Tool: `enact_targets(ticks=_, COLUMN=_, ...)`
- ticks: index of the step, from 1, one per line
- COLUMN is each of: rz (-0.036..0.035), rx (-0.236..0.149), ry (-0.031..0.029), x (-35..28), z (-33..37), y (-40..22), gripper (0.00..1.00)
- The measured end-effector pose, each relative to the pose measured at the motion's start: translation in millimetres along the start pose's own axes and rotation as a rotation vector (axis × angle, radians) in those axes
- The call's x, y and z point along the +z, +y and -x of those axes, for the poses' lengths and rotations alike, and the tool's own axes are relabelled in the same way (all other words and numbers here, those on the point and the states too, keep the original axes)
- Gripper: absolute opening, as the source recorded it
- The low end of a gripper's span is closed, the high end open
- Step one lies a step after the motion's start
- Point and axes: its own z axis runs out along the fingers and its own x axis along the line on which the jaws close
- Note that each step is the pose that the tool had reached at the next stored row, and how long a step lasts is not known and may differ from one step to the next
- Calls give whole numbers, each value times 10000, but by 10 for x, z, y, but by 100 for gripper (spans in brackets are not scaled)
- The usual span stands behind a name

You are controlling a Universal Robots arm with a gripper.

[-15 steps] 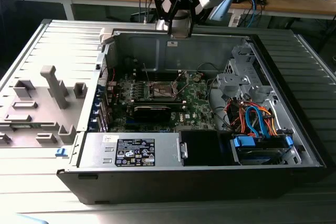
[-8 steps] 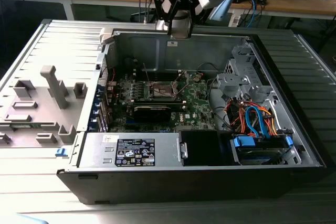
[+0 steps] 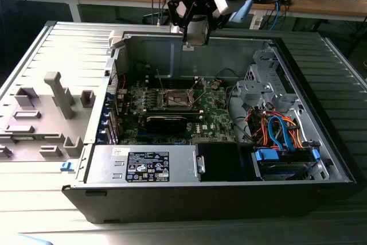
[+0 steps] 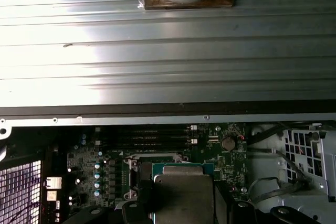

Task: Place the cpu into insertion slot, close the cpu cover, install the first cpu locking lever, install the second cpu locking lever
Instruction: 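Place the cpu into insertion slot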

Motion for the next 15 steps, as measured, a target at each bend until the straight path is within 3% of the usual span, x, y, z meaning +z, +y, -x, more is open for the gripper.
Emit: enact_targets(ticks=15, rz=0, rx=0, ry=0, x=5, z=-3, y=-25, gripper=55)
